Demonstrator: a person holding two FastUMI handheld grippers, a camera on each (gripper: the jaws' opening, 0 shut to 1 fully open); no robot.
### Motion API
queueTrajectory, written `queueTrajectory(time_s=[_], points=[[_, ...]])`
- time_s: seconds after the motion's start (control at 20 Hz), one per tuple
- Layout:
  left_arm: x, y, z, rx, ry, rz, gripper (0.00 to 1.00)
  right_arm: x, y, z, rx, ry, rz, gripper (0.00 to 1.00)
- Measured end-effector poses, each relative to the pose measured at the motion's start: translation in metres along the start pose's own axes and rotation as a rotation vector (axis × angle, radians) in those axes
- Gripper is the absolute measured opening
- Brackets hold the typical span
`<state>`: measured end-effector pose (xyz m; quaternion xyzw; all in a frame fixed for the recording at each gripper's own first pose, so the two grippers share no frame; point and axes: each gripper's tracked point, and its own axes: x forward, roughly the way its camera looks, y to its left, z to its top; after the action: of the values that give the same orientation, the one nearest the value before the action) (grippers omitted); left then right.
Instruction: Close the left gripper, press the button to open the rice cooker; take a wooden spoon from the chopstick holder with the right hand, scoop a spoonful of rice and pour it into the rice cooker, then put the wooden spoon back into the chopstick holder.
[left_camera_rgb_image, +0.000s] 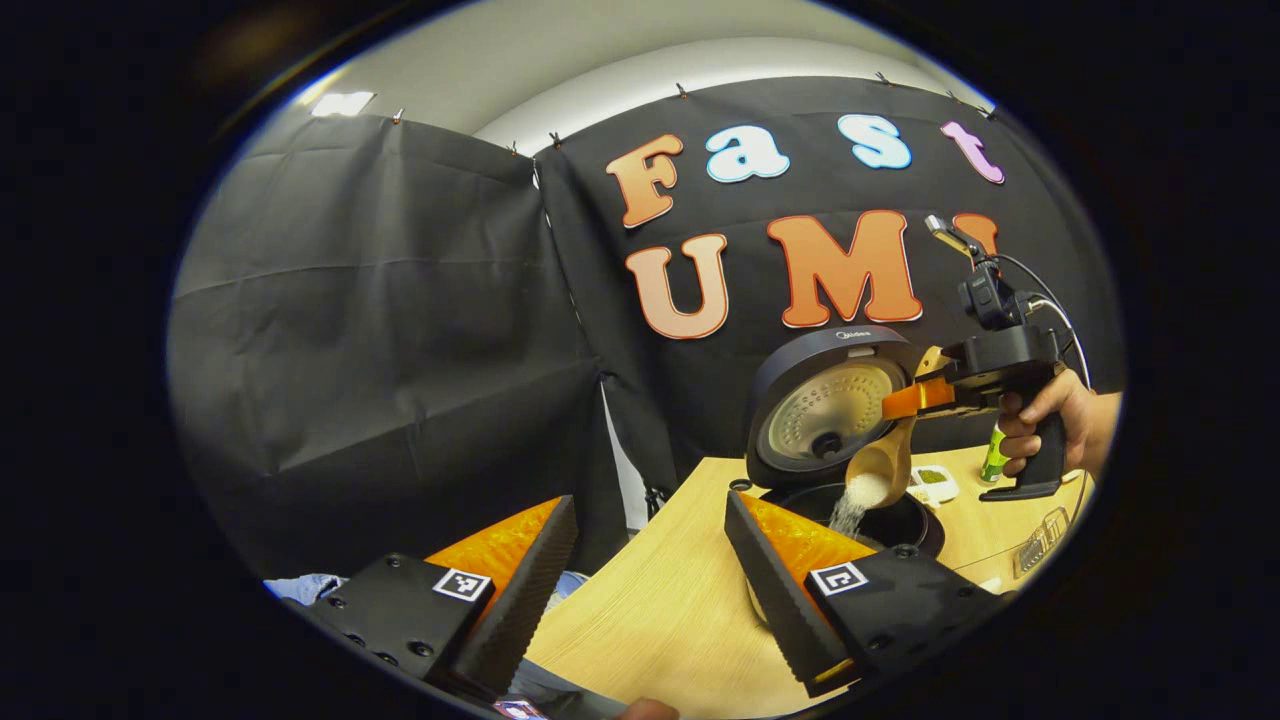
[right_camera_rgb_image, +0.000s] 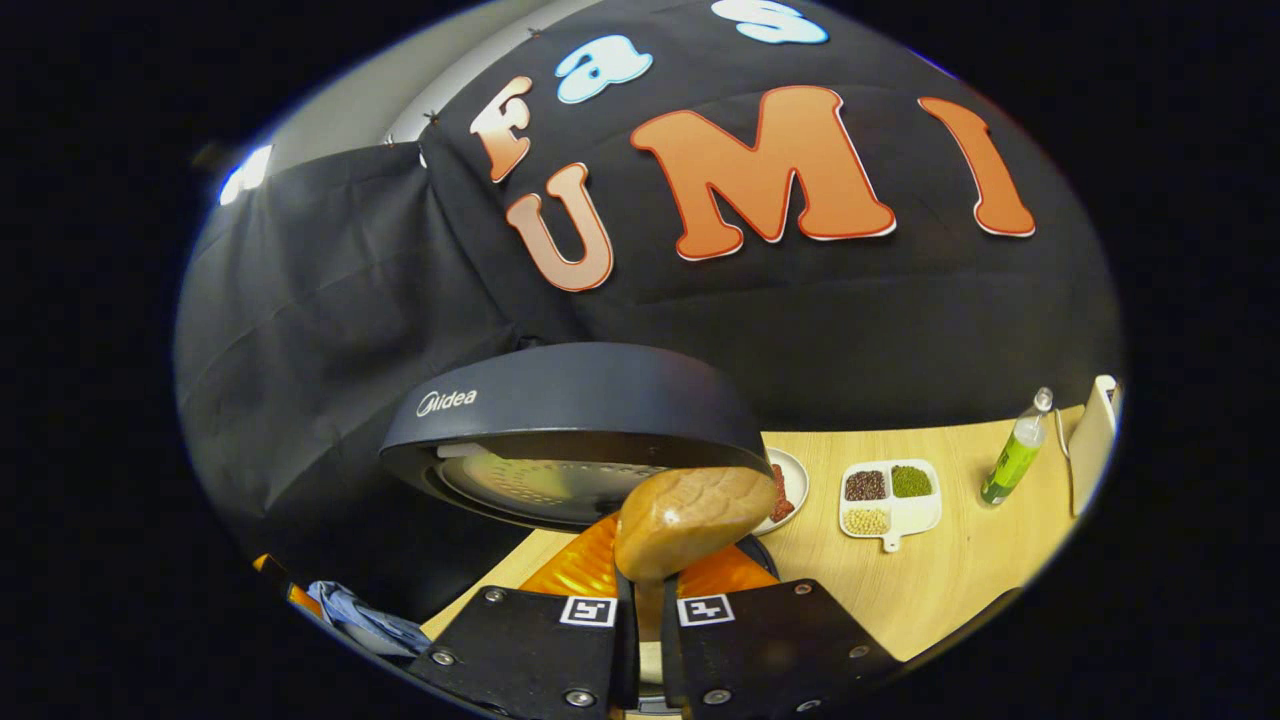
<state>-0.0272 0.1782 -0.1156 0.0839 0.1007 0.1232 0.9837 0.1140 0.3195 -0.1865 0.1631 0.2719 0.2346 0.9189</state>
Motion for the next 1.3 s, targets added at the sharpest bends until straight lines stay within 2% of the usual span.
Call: queueTrajectory(time_s=[0.3, 0.35, 0.45, 0.5, 0.55, 0.6, 0.65, 0.7, 0.75, 0.8, 0.85, 0.9, 1.1, 1.15, 1.25, 1.3], points=[[-0.001, -0.002, 0.005, 0.013, -0.008, -0.003, 1.00, -0.006, 0.007, 0.003, -0.083, -0.020, 0.029, 0.08], [-0.001, -0.003, 0.005, 0.014, -0.008, -0.004, 0.93, -0.008, 0.008, 0.005, -0.085, -0.029, 0.039, 0.08], [-0.003, -0.003, 0.006, 0.016, -0.011, -0.004, 0.93, -0.012, 0.012, 0.014, -0.114, -0.063, 0.040, 0.08], [-0.003, -0.005, 0.007, 0.017, -0.014, -0.006, 1.00, -0.013, 0.010, 0.016, -0.139, -0.077, 0.035, 0.08], [-0.003, -0.007, 0.008, 0.019, -0.015, -0.008, 0.93, -0.015, 0.010, 0.018, -0.168, -0.088, 0.032, 0.08], [-0.004, -0.006, 0.007, 0.020, -0.016, -0.010, 1.00, -0.015, 0.012, 0.019, -0.196, -0.096, 0.032, 0.08], [-0.003, -0.007, 0.009, 0.020, -0.017, -0.011, 1.00, -0.016, 0.013, 0.019, -0.223, -0.104, 0.032, 0.08], [-0.004, -0.007, 0.007, 0.019, -0.016, -0.011, 0.93, -0.017, 0.016, 0.020, -0.250, -0.110, 0.032, 0.08], [-0.004, -0.007, 0.008, 0.017, -0.016, -0.010, 1.00, -0.019, 0.017, 0.021, -0.274, -0.118, 0.030, 0.08], [-0.005, -0.007, 0.008, 0.016, -0.016, -0.011, 0.93, -0.020, 0.017, 0.020, -0.297, -0.126, 0.030, 0.08], [-0.005, -0.007, 0.009, 0.016, -0.017, -0.010, 0.93, -0.022, 0.018, 0.023, -0.317, -0.142, 0.026, 0.08], [-0.006, -0.006, 0.008, 0.016, -0.016, -0.010, 1.00, -0.023, 0.022, 0.024, -0.345, -0.151, 0.032, 0.08], [-0.007, -0.005, 0.006, 0.011, -0.014, -0.005, 1.00, -0.030, 0.035, 0.028, -0.475, -0.201, 0.038, 0.08], [-0.006, -0.005, 0.006, 0.009, -0.013, -0.006, 0.93, -0.032, 0.038, 0.030, -0.502, -0.215, 0.039, 0.08], [-0.008, -0.006, 0.005, 0.007, -0.011, -0.006, 0.93, -0.034, 0.042, 0.030, -0.537, -0.235, 0.045, 0.08], [-0.008, -0.006, 0.003, 0.009, -0.009, -0.005, 1.00, -0.034, 0.043, 0.031, -0.547, -0.239, 0.047, 0.08]])
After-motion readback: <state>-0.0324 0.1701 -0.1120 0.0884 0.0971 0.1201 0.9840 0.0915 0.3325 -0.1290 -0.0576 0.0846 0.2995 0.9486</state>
